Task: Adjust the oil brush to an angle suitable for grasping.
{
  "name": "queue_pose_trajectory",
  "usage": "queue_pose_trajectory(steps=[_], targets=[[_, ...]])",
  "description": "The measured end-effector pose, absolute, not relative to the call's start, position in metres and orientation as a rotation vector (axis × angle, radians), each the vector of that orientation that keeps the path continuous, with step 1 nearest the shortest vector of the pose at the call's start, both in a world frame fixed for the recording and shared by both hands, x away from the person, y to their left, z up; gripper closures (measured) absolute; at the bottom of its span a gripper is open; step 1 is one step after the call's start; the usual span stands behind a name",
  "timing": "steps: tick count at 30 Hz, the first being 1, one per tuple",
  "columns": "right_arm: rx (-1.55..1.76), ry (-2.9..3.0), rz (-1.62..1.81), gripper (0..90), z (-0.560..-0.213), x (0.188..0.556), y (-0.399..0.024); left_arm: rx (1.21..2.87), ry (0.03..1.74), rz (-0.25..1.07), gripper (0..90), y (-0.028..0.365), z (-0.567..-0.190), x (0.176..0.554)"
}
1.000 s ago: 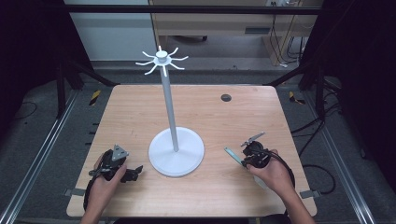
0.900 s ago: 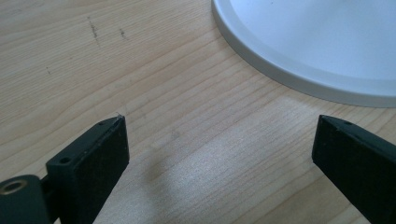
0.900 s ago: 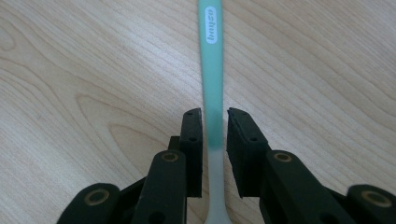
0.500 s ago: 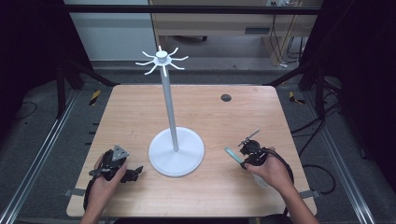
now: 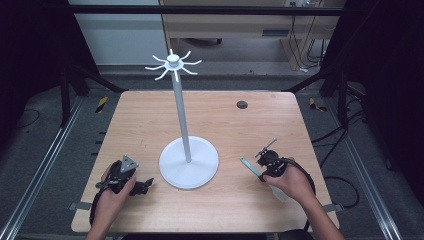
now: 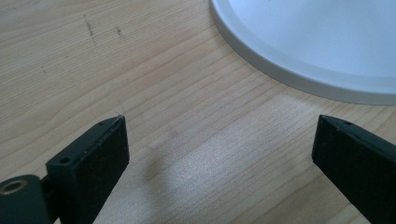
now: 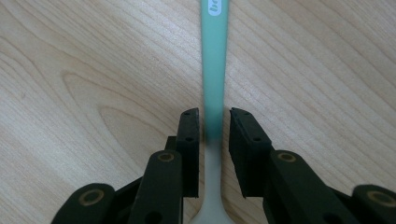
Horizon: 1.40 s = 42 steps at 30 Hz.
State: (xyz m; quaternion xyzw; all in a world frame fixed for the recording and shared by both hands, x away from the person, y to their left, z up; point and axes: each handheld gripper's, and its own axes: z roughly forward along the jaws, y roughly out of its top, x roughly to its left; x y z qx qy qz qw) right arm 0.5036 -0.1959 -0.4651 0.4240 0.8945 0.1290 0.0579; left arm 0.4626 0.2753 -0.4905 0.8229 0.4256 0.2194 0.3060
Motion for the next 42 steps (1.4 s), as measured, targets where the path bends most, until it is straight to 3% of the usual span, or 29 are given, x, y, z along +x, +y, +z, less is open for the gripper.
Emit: queue_pose_trajectory(steps=[11, 25, 42], targets=[[1.260, 2.736, 0.354, 82.0, -0.467, 0.507, -0.195, 2.179, 1.125, 0.580, 3.6, 0.275, -0.490, 0.463], [1.262, 2.717, 0.397, 82.6, -0.465, 0.504, -0.199, 2.179, 1.124, 0.581, 3.6, 0.275, -0.490, 0.463], [1.235, 2.539, 0.658, 82.6, -0.407, 0.496, -0.223, 2.177, 1.133, 0.590, 3.6, 0.277, -0.490, 0.463]])
